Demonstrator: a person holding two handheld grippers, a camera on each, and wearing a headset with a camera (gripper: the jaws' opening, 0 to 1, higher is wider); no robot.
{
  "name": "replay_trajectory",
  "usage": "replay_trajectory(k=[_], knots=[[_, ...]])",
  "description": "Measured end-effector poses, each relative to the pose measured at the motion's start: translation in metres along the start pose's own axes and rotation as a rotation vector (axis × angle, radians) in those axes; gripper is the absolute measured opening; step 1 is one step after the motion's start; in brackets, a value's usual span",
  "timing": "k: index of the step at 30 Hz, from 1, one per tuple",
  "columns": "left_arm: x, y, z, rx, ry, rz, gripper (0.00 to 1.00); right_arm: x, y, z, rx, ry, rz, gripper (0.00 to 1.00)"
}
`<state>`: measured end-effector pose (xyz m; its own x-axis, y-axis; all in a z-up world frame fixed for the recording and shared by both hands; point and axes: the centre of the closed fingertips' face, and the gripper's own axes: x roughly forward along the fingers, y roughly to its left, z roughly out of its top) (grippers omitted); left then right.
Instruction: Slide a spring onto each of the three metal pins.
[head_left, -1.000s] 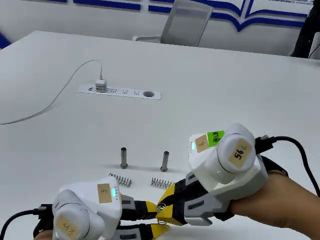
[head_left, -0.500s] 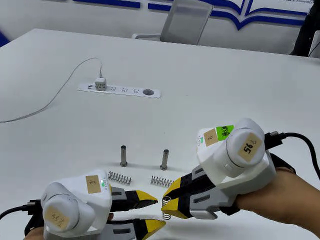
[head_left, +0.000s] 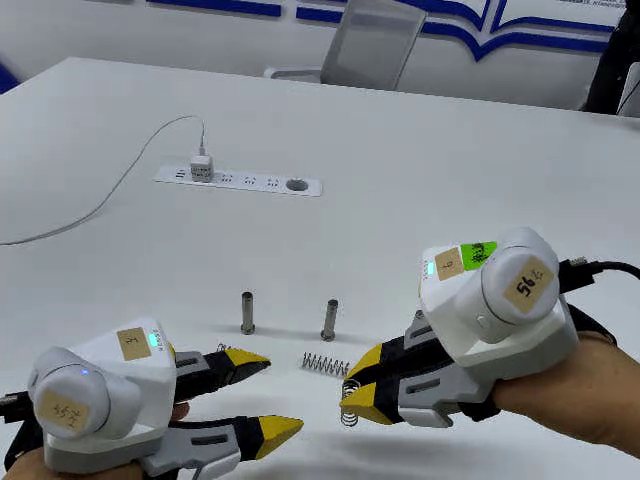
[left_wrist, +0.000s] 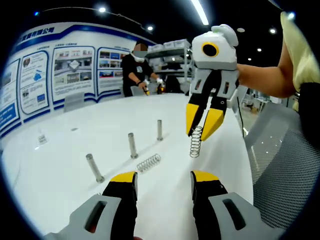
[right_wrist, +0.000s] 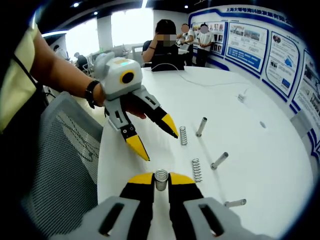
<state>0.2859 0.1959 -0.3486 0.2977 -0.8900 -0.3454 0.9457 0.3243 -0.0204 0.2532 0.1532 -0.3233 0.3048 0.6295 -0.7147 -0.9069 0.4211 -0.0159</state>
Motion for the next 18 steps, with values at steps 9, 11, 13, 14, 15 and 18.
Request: replay_trajectory(k=[9, 11, 13, 14, 15, 18], knots=[[-0.008, 0.021, -0.003, -0.024, -0.004, 0.064, 0.51, -0.013, -0.013, -0.005, 0.027, -0.010, -0.043, 0.12], [-0.010, 0.025, -0.004, -0.027, -0.003, 0.074, 0.53, -0.017, -0.018, -0.005, 0.034, -0.014, -0.056, 0.12], [-0.011, 0.027, -0.003, -0.030, -0.008, 0.084, 0.55, -0.020, -0.021, -0.006, 0.040, -0.017, -0.066, 0.12], [-0.013, 0.030, -0.004, -0.032, -0.010, 0.090, 0.56, -0.022, -0.024, -0.006, 0.044, -0.019, -0.074, 0.12], [-0.013, 0.031, -0.004, -0.034, -0.009, 0.095, 0.57, -0.024, -0.026, -0.006, 0.048, -0.021, -0.079, 0.12], [-0.016, 0.036, -0.006, -0.043, -0.009, 0.110, 0.61, -0.029, -0.033, -0.007, 0.056, -0.026, -0.101, 0.12]])
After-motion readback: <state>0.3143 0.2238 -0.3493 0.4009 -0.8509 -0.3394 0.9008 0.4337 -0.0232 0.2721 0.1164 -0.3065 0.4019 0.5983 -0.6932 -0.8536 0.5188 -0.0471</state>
